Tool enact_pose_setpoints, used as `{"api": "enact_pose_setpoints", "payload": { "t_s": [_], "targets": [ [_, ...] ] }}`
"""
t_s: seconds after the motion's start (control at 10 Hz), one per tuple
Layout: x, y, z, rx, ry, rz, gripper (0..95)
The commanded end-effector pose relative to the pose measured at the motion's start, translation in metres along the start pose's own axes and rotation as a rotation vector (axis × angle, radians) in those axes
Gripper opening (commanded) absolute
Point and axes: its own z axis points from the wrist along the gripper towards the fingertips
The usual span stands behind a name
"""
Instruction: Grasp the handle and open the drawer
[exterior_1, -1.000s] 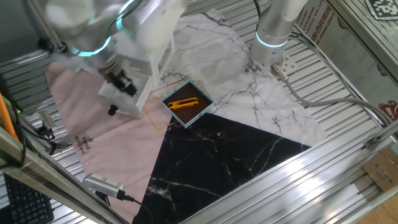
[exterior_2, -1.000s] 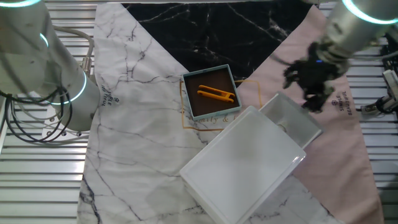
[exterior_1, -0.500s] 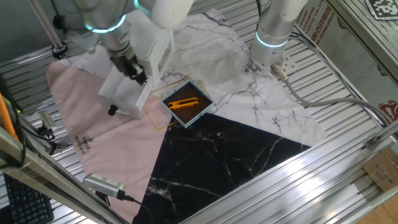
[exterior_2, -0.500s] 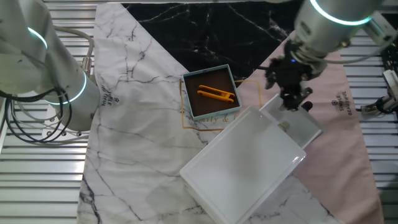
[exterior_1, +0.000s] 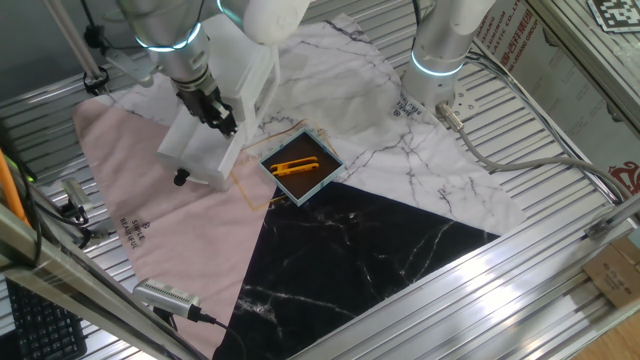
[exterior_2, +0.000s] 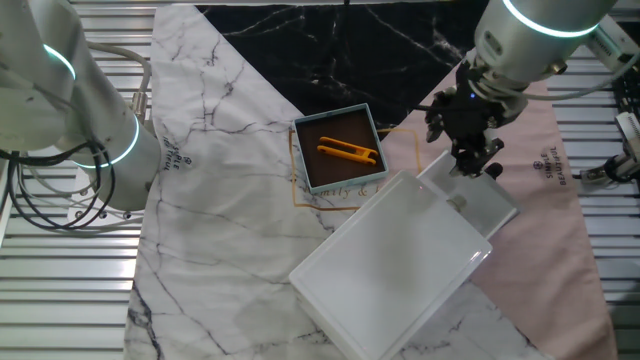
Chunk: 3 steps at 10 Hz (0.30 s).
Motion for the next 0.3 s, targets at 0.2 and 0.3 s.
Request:
{"api": "enact_pose_setpoints", "payload": {
  "t_s": [0.2, 0.3],
  "targets": [
    [0.0009, 0.0010, -0.0003, -0.006, -0.003, -0.006, 57.0],
    [0.0009, 0.0011, -0.0004, -0.007, -0.004, -0.006, 57.0]
  ]
}}
